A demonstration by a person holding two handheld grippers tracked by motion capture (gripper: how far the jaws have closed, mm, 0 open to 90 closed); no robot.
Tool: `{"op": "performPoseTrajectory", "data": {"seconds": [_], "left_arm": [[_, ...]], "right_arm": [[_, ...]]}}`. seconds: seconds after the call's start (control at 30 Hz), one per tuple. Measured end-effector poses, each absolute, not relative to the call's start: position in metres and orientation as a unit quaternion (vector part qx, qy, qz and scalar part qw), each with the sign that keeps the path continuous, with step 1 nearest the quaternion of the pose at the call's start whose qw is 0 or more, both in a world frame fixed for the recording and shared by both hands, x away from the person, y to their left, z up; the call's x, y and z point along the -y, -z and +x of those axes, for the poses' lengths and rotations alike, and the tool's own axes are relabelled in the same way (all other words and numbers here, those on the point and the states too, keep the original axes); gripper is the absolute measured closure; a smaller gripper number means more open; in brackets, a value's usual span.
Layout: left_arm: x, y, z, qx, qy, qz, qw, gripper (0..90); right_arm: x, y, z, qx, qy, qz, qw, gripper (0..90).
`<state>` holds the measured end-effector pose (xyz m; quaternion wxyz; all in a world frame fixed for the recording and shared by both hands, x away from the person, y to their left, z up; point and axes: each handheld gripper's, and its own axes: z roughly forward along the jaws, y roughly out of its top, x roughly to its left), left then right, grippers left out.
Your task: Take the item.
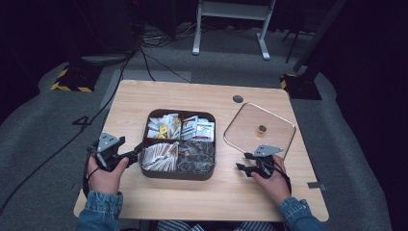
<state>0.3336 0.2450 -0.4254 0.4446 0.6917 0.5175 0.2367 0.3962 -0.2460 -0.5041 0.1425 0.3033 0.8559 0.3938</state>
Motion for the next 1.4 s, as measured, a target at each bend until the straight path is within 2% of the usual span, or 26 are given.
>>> {"op": "performPoseTrajectory", "data": {"seconds": [0.03,0.07,0.27,0.5,0.77,1.0,1.3,1.37,1.4], "left_arm": [[-0.242,0.426,0.335,-0.515,-0.237,0.697,0.44,26.1],[-0.239,0.426,0.335,-0.514,-0.237,0.698,0.439,22.5],[-0.223,0.427,0.334,-0.517,-0.242,0.697,0.434,25.5],[-0.214,0.434,0.334,-0.522,-0.249,0.7,0.419,39.0],[-0.2,0.448,0.34,-0.504,-0.23,0.741,0.381,53.3],[-0.192,0.455,0.344,-0.491,-0.217,0.768,0.349,70.2],[-0.189,0.461,0.347,-0.495,-0.225,0.778,0.315,71.5],[-0.189,0.461,0.347,-0.496,-0.228,0.777,0.313,71.0],[-0.19,0.461,0.347,-0.496,-0.236,0.777,0.308,67.8]], "right_arm": [[0.246,0.504,0.396,-0.856,-0.394,0.303,0.143,40.5],[0.246,0.504,0.396,-0.856,-0.394,0.304,0.143,40.5],[0.246,0.504,0.396,-0.856,-0.394,0.303,0.143,40.6],[0.246,0.504,0.396,-0.856,-0.394,0.304,0.143,40.6],[0.246,0.504,0.396,-0.856,-0.394,0.303,0.142,40.6],[0.246,0.504,0.396,-0.856,-0.394,0.304,0.143,40.6],[0.246,0.504,0.396,-0.856,-0.394,0.303,0.143,40.6],[0.246,0.504,0.396,-0.856,-0.394,0.304,0.143,40.6],[0.246,0.504,0.396,-0.856,-0.394,0.303,0.143,40.6]]}}
